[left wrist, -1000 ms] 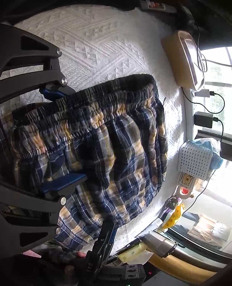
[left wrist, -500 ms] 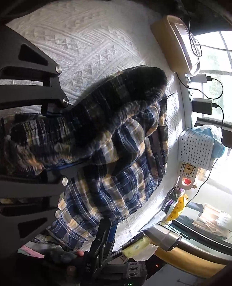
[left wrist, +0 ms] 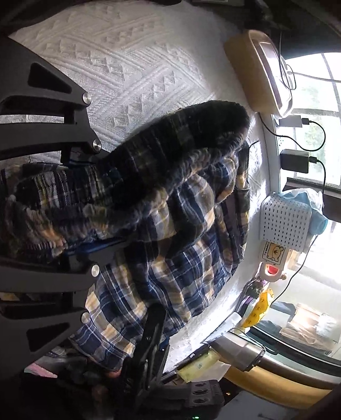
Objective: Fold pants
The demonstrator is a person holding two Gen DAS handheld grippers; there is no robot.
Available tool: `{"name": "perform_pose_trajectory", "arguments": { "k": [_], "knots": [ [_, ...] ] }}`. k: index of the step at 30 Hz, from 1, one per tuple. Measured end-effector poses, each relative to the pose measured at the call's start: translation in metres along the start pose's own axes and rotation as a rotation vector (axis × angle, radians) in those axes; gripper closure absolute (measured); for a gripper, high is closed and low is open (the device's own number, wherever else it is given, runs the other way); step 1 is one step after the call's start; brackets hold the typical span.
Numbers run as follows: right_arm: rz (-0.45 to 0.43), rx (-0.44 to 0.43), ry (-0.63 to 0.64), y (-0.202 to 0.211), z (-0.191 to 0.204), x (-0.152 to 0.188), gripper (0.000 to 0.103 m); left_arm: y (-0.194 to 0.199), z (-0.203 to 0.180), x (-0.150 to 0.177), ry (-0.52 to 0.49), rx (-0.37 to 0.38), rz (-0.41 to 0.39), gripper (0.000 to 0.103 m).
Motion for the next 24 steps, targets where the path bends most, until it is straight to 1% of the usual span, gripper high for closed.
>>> {"name": "perform_pose_trajectory", "arguments": {
  "k": [2,4,6,7,15,24],
  "knots": [
    [0.003,-0.003,0.011,0.000,0.002,0.001,0.055,0.001,0.002,0.001,0.006,0.009,-0.003,0.070],
    [-0.001,-0.016,0.004,0.000,0.004,0.002,0.077,0.003,0.002,0.002,0.008,0.018,-0.003,0.075],
    [-0.007,-0.015,0.012,0.001,0.006,0.002,0.086,0.006,0.001,0.004,0.009,0.021,-0.007,0.079],
    [-0.013,-0.013,0.019,0.003,0.009,0.001,0.088,0.008,0.000,0.005,0.008,0.019,-0.010,0.080],
    [-0.061,0.029,0.140,0.022,0.039,-0.008,0.092,0.026,0.000,0.006,0.017,0.026,-0.038,0.084],
    [-0.108,0.049,0.210,0.046,0.060,-0.019,0.092,0.060,0.004,0.000,0.026,0.033,-0.107,0.085]
  ]
}}
Point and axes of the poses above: each gripper's, at about its wrist camera, not at the fingertips, and y roughly against the way its jaws point, z to its left, x to its underside, the point moved 6 cm from there along -y, roughly the way its jaws point, and after that the axes turned 4 degrees about -x, right-handed, at the moved point
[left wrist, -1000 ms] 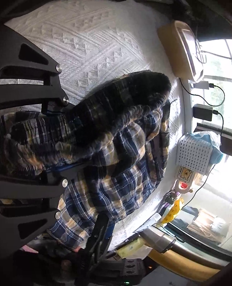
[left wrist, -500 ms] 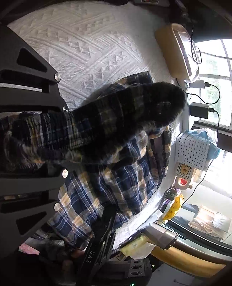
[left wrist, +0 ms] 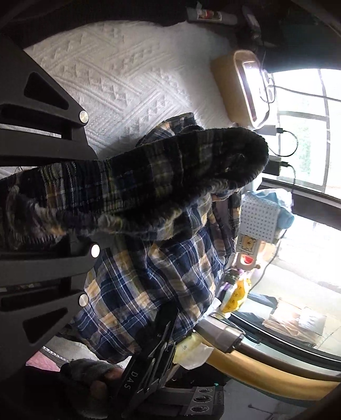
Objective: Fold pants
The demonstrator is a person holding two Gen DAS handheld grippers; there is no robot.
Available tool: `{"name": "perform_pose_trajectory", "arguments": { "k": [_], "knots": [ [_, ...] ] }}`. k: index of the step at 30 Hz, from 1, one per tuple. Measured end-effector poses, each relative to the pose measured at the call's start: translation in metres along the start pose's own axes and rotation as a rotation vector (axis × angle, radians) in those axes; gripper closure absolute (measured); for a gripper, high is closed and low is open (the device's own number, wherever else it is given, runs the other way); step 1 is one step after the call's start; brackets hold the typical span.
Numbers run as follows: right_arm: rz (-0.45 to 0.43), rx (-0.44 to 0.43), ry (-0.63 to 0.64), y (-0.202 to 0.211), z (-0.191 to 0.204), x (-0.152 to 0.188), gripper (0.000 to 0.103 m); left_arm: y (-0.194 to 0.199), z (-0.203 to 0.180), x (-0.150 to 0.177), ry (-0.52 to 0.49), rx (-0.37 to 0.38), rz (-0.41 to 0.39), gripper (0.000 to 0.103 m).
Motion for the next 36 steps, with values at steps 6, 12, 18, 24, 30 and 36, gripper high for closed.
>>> {"name": "perform_pose_trajectory", "arguments": {
  "k": [6,12,18,24,30,36],
  "knots": [
    [-0.037,-0.001,0.053,0.014,0.019,-0.017,0.092,0.023,0.007,-0.009,0.009,-0.010,-0.054,0.085],
    [-0.075,-0.018,0.121,0.021,0.047,-0.041,0.092,0.055,0.024,-0.017,0.032,-0.040,-0.121,0.085],
    [-0.108,-0.059,0.199,0.021,0.087,-0.065,0.092,0.091,0.053,-0.019,0.059,-0.096,-0.179,0.085],
    [-0.135,-0.117,0.268,0.011,0.133,-0.087,0.092,0.129,0.086,-0.018,0.094,-0.174,-0.240,0.085],
    [-0.136,-0.178,0.345,-0.004,0.185,-0.102,0.092,0.162,0.124,-0.005,0.149,-0.238,-0.281,0.085],
    [-0.122,-0.241,0.398,-0.024,0.231,-0.109,0.092,0.187,0.160,0.009,0.186,-0.305,-0.300,0.085]
  ]
}}
Point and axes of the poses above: each gripper's, at about its wrist camera, not at the fingertips, and y roughly against the way its jaws point, z to its left, x to its underside, the point moved 6 cm from there along -y, roughly the way its jaws point, and after that the axes turned 4 degrees about -x, right-handed, at the moved point
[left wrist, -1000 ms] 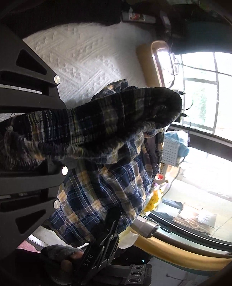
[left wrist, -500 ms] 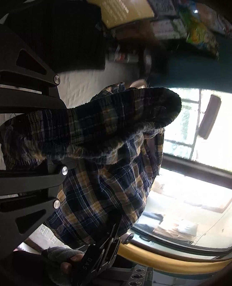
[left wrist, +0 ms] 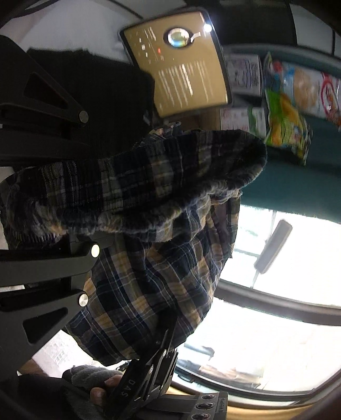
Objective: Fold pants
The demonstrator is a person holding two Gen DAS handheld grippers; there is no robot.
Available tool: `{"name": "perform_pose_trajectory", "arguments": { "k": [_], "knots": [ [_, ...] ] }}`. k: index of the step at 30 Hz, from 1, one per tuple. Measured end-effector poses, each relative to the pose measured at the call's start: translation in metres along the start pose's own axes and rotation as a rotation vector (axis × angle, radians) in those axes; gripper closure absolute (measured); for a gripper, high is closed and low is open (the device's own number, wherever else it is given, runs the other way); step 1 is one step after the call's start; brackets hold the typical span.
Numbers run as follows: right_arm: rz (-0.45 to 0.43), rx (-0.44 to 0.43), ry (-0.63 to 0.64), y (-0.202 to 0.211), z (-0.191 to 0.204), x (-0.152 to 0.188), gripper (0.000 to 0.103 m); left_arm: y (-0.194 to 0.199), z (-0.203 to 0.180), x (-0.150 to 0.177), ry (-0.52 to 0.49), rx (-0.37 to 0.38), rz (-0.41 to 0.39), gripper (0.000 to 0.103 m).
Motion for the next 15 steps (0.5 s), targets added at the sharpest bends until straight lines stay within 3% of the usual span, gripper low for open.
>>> {"name": "perform_pose_trajectory", "arguments": {
  "k": [8,15],
  "knots": [
    [0.025,-0.081,0.005,-0.058,0.037,-0.015,0.092,-0.005,0.061,0.001,0.000,-0.098,0.009,0.085],
    [0.100,-0.118,-0.044,-0.128,0.049,0.002,0.092,-0.046,0.114,0.023,0.042,-0.146,0.110,0.084]
  ]
}}
Point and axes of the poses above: each gripper's, at about its wrist camera, not at the fingertips, and y roughly against the way its jaws point, z to its left, x to its underside, the point moved 6 cm from there along -y, roughly the way its jaws point, and after that the axes turned 4 degrees about -x, right-handed, at the moved point
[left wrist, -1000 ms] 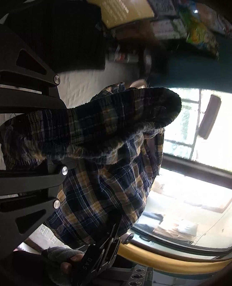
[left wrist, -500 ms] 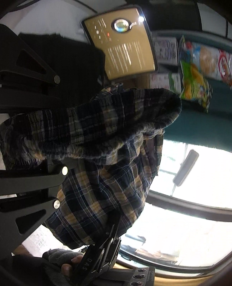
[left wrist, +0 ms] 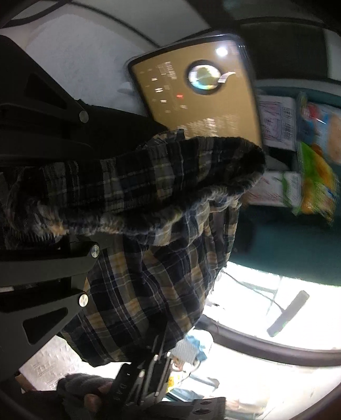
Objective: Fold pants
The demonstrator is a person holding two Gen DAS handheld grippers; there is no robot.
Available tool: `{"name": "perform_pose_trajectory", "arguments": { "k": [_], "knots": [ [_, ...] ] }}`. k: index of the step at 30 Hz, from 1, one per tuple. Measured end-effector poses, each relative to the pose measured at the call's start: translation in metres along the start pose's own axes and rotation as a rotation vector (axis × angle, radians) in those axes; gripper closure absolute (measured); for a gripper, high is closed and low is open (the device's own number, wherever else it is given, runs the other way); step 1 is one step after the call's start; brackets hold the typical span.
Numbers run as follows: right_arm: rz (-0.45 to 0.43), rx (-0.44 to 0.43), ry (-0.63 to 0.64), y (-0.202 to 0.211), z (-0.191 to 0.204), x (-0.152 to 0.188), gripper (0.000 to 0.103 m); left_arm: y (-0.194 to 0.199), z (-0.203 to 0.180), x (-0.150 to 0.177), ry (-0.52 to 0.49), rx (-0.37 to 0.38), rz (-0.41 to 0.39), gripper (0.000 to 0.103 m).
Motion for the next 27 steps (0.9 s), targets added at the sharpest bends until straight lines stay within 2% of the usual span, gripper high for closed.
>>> {"name": "perform_pose_trajectory", "arguments": {
  "k": [4,8,14,17,19,21,24,25,26,27],
  "knots": [
    [0.050,-0.014,-0.046,-0.041,-0.008,0.020,0.092,-0.026,0.016,0.016,0.032,-0.021,0.058,0.080],
    [0.089,-0.011,-0.075,-0.066,-0.015,0.037,0.092,-0.046,0.029,0.033,0.045,-0.060,0.100,0.065],
    [0.098,-0.011,-0.114,-0.076,-0.025,0.053,0.090,-0.033,0.034,0.042,0.039,-0.116,0.083,0.049],
    [0.095,-0.003,-0.131,-0.072,-0.033,0.056,0.078,-0.022,0.042,0.044,0.035,-0.153,0.067,0.041],
    [0.089,0.007,-0.153,-0.062,-0.041,0.056,0.059,-0.013,0.046,0.043,0.036,-0.159,0.053,0.041],
    [0.073,0.009,-0.179,-0.049,-0.050,0.059,0.055,-0.003,0.044,0.038,0.015,-0.165,0.032,0.041],
    [0.044,0.034,-0.150,-0.029,-0.055,0.055,0.058,0.018,0.037,0.023,-0.045,-0.175,-0.030,0.041],
    [0.043,0.035,-0.124,-0.025,-0.055,0.052,0.077,0.025,0.034,0.017,-0.058,-0.174,-0.058,0.041],
    [0.041,0.042,-0.102,-0.023,-0.054,0.049,0.083,0.031,0.030,0.010,-0.066,-0.164,-0.084,0.041],
    [0.031,0.051,-0.081,-0.021,-0.052,0.043,0.085,0.034,0.025,0.002,-0.073,-0.143,-0.105,0.041]
  ]
}}
Point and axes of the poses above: each gripper's, at about its wrist camera, not at the fingertips, and y roughly against the way its jaws point, z to its left, x to its underside, the point moved 6 cm from there along -y, roughly the way its jaws point, and after that the axes turned 4 degrees about -x, right-handed, at the moved point
